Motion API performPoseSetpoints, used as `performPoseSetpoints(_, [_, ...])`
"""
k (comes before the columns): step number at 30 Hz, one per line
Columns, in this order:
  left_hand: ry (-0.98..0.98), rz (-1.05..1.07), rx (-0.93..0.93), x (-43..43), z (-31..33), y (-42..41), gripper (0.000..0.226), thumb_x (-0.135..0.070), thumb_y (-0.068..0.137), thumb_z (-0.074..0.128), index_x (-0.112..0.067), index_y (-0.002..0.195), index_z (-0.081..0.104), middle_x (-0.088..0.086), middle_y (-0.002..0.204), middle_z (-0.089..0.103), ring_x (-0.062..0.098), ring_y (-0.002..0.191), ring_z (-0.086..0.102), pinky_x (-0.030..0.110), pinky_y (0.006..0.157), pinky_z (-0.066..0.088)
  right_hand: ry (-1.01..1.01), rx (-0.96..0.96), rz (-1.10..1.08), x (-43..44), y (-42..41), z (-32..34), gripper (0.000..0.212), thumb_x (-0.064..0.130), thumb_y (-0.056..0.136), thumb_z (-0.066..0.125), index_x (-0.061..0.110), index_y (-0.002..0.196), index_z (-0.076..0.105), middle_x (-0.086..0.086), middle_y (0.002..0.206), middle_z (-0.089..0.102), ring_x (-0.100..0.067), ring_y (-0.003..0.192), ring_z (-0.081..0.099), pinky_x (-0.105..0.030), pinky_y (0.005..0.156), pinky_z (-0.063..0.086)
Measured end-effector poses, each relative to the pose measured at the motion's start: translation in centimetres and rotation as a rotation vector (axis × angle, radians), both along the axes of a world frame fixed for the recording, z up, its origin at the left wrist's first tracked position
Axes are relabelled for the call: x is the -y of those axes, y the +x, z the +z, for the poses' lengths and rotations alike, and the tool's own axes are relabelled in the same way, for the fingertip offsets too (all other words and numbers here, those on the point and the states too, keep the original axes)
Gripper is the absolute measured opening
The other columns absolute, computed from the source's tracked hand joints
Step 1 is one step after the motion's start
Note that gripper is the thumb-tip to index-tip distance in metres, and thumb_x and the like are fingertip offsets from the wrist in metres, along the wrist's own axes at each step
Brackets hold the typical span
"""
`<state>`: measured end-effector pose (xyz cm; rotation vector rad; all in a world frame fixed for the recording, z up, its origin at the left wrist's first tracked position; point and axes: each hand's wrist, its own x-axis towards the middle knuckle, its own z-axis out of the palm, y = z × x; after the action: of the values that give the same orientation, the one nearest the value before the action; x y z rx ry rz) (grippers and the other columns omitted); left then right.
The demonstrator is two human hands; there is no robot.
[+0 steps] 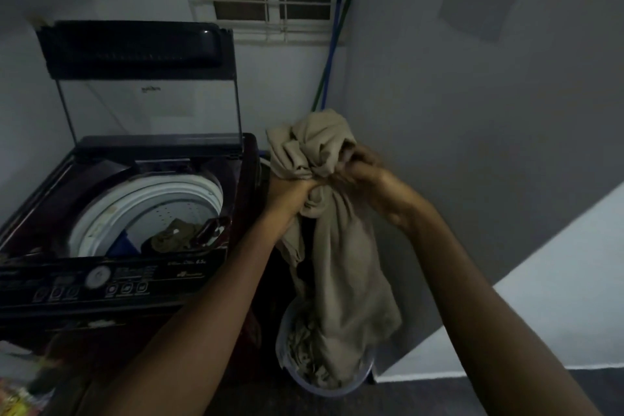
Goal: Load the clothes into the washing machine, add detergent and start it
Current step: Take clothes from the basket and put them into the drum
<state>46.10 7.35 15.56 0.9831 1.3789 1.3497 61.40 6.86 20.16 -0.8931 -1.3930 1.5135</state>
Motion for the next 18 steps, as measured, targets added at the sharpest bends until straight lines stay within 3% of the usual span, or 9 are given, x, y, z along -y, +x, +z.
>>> performPoseSetpoints(2, [0.03,0.091,0.103,-0.2,1.3,0.2,0.024,-0.013,0.07,0.084,-0.006,0.089,0.071,0.012,0.085,0.071,0.017,0.07,0.062,0.031,0.071,0.052,0.136,0.294,-0.054,0.4,2.3,-2.7,0.059,0.02,0.078,0.073,0.026,0.131,0.05,0.01,0.132,0.055,-0.006,0.122,0.049,-0.031,0.104,0.041])
performPoseSetpoints(3, [0.055,0.107,0.167,-0.3,2.1,0.2,0.023,-0.013,0.07,0.084,-0.007,0.089,0.071,0.008,0.084,0.071,0.017,0.072,0.064,0.032,0.072,0.055,0.124,0.377,-0.073,1.0,2.9,-4.3,0.08,0.031,0.072,0.081,0.032,0.14,0.039,0.012,0.143,0.044,-0.005,0.131,0.041,-0.032,0.109,0.036])
performPoseSetpoints(5, [0.099,0.082,0.31,-0.5,3.6,0.6,0.03,-0.015,0.067,0.083,-0.007,0.094,0.073,0.008,0.09,0.072,0.022,0.083,0.068,0.04,0.081,0.059,0.074,0.406,-0.021,1.8,2.1,-7.9,0.112,0.042,0.058,0.09,0.037,0.147,0.023,0.015,0.151,0.033,-0.003,0.135,0.036,-0.028,0.108,0.036])
performPoseSetpoints(7, [0.127,0.046,0.429,-0.5,4.6,1.1,0.024,-0.011,0.071,0.078,-0.007,0.094,0.073,0.012,0.091,0.071,0.026,0.084,0.067,0.044,0.084,0.057,0.111,0.47,0.013,2.6,-0.4,-11.5,0.122,0.043,0.053,0.092,0.037,0.148,0.017,0.015,0.152,0.028,-0.003,0.137,0.034,-0.029,0.109,0.037])
performPoseSetpoints(9, [0.132,-0.005,0.534,-0.2,5.5,1.6,0.016,-0.009,0.074,0.074,-0.009,0.089,0.072,0.011,0.087,0.067,0.026,0.08,0.063,0.042,0.081,0.053,0.085,0.448,-0.111,2.7,-2.4,-14.1,0.106,0.037,0.063,0.089,0.028,0.147,0.026,0.009,0.149,0.035,-0.006,0.133,0.038,-0.027,0.105,0.038])
performPoseSetpoints(12, [0.143,-0.002,0.561,-0.1,5.4,-0.1,0.018,-0.01,0.071,0.075,-0.01,0.089,0.07,0.009,0.087,0.067,0.025,0.078,0.064,0.037,0.076,0.055,-0.064,0.374,-0.368,2.3,-2.6,-14.4,0.053,0.029,0.078,0.071,0.011,0.126,0.057,-0.003,0.118,0.059,-0.017,0.114,0.055,-0.026,0.084,0.044])
performPoseSetpoints(14, [0.138,0.086,0.44,-0.3,4.6,-2.8,0.014,-0.009,0.072,0.076,-0.01,0.082,0.068,0.006,0.081,0.067,0.024,0.071,0.063,0.036,0.07,0.052,-0.046,0.33,-0.493,2.0,-1.2,-13.5,0.05,0.032,0.08,0.059,0.002,0.119,0.06,-0.003,0.106,0.059,-0.015,0.101,0.055,-0.019,0.07,0.046])
performPoseSetpoints(15, [0.127,0.135,0.346,-0.4,4.1,-4.2,0.021,-0.013,0.068,0.079,-0.01,0.087,0.07,0.005,0.086,0.07,0.024,0.076,0.066,0.036,0.073,0.054,-0.05,0.293,-0.564,1.7,-0.5,-12.5,0.038,0.021,0.089,0.054,-0.001,0.12,0.059,-0.003,0.106,0.057,-0.015,0.098,0.054,-0.014,0.068,0.048])
performPoseSetpoints(18, [0.068,0.196,0.05,0.2,2.8,-6.9,0.049,-0.018,0.062,0.082,-0.014,0.109,0.071,0.002,0.108,0.073,0.02,0.095,0.068,0.032,0.084,0.055,-0.044,0.124,-0.71,0.6,1.1,-8.8,0.023,0.004,0.099,0.042,0.006,0.111,0.061,-0.002,0.102,0.061,-0.014,0.088,0.057,-0.017,0.075,0.051])
